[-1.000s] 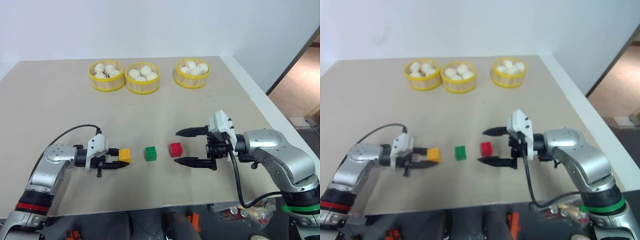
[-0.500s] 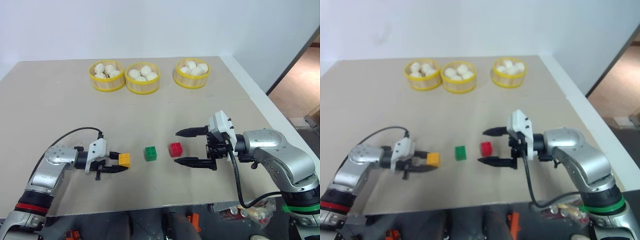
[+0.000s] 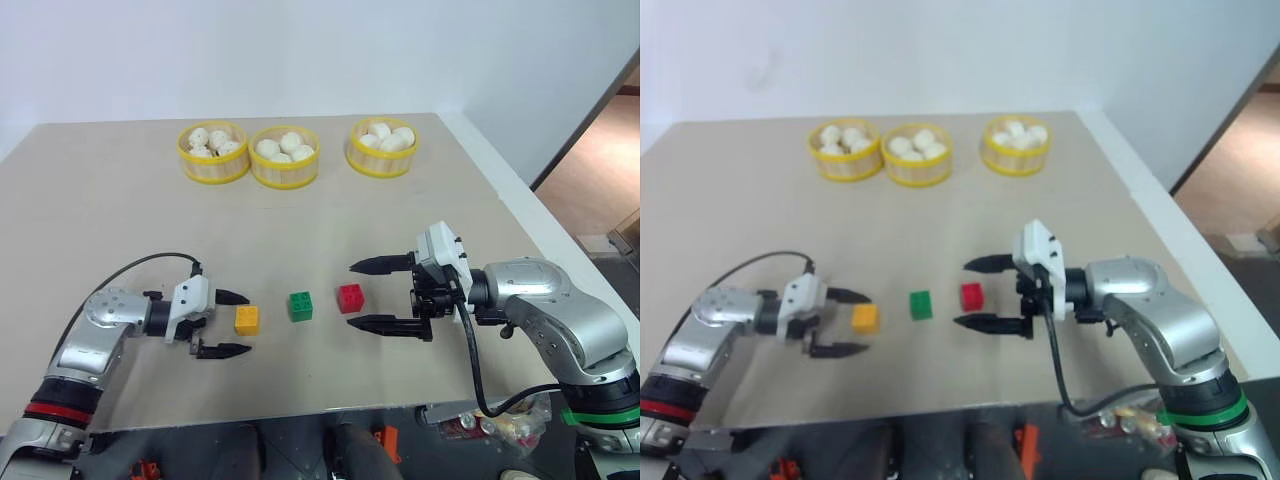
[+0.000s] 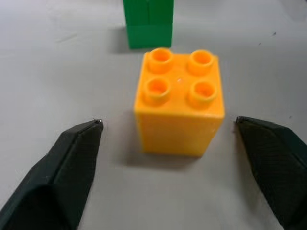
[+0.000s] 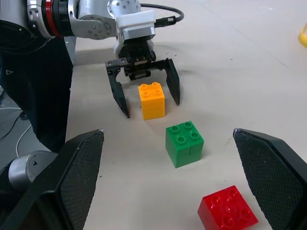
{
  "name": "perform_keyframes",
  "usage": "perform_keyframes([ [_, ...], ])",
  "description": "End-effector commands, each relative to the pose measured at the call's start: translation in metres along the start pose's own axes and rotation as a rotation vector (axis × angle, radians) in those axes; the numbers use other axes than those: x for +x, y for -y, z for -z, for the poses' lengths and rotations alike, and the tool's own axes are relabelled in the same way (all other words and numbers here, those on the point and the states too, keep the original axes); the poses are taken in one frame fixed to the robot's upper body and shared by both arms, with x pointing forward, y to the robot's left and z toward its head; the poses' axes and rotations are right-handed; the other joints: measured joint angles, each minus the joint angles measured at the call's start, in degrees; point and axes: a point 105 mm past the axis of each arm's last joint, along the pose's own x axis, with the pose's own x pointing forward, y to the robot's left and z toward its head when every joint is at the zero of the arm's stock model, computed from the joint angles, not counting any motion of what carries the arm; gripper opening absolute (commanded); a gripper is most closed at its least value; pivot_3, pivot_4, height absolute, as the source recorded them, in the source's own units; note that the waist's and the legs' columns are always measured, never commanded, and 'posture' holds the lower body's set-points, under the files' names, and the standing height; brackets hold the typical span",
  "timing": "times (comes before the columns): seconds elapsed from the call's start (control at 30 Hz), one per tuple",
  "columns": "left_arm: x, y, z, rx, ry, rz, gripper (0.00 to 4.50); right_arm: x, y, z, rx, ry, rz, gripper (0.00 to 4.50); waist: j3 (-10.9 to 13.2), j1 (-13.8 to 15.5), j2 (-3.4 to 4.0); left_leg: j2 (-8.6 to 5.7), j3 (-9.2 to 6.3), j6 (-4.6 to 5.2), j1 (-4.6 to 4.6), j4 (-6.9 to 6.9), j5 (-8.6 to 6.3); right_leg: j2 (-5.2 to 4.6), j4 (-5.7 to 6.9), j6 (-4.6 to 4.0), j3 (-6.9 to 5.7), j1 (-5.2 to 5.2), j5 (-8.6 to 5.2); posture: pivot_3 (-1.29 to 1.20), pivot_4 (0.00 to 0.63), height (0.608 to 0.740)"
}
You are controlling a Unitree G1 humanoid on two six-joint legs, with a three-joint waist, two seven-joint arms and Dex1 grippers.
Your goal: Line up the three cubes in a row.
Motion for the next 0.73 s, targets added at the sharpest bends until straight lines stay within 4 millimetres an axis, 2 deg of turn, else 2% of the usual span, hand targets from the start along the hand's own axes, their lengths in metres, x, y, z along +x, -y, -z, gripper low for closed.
perform_keyframes([
  [0.03,-0.021,-0.008,-0.024,0.047,0.026,-0.037,4.44,-0.002,0.0,-0.022,-0.052,0.066,-0.007,4.5,0.0,0.0,-0.01,0.01,-0.01,0.0,-0.01,-0.01,0.0,0.01,0.0,0.0,0.0,-0.01,0.0,0.0,0.15,0.74],
  [0.2,-0.047,-0.01,-0.045,-0.04,0.064,-0.121,4.44,-0.007,0.007,-0.043,-0.054,0.14,0.035,4.5,0.0,0.0,-0.01,0.14,0.01,-0.02,-0.08,-0.05,-0.01,0.1,0.0,-0.04,-0.01,-0.12,-0.03,0.0,0.15,0.74],
  [0.3,-0.064,-0.032,-0.055,-0.112,0.121,-0.322,4.44,-0.015,0.021,-0.045,-0.062,0.154,0.114,4.5,0.0,0.1,-0.01,0.14,-0.03,-0.02,-0.08,-0.06,-0.01,0.11,0.0,-0.06,-0.06,-0.1,-0.07,0.0,0.15,0.74],
  [0.4,-0.069,-0.05,-0.057,-0.133,0.17,-0.509,4.44,-0.024,0.041,-0.037,-0.08,0.152,0.236,4.5,0.0,0.1,-0.01,0.11,-0.04,-0.02,-0.06,-0.05,-0.01,0.09,0.0,-0.04,-0.09,-0.03,-0.06,0.0,0.15,0.74],
  [0.53,-0.062,-0.062,-0.056,-0.133,0.214,-0.656,4.44,-0.039,0.069,-0.017,-0.082,0.146,0.436,4.5,0.0,0.1,-0.04,0.02,0.02,-0.02,-0.03,-0.02,-0.01,0.04,-0.02,0.07,0.01,0.02,0.01,0.0,0.15,0.74],
  [0.63,-0.057,-0.067,-0.046,-0.141,0.191,-0.747,4.44,-0.057,0.088,0.002,-0.077,0.132,0.597,4.5,0.0,0.1,-0.06,0.0,0.02,-0.02,-0.05,-0.01,-0.01,0.06,-0.04,0.32,0.04,0.02,0.15,0.0,0.15,0.74],
  [0.73,-0.057,-0.066,-0.033,-0.169,0.176,-0.787,4.44,-0.068,0.094,0.016,-0.059,0.12,0.663,4.5,0.0,0.1,-0.06,-0.02,0.02,-0.02,-0.08,-0.03,-0.01,0.07,-0.03,0.34,0.09,-0.03,0.16,0.0,0.15,0.74],
])
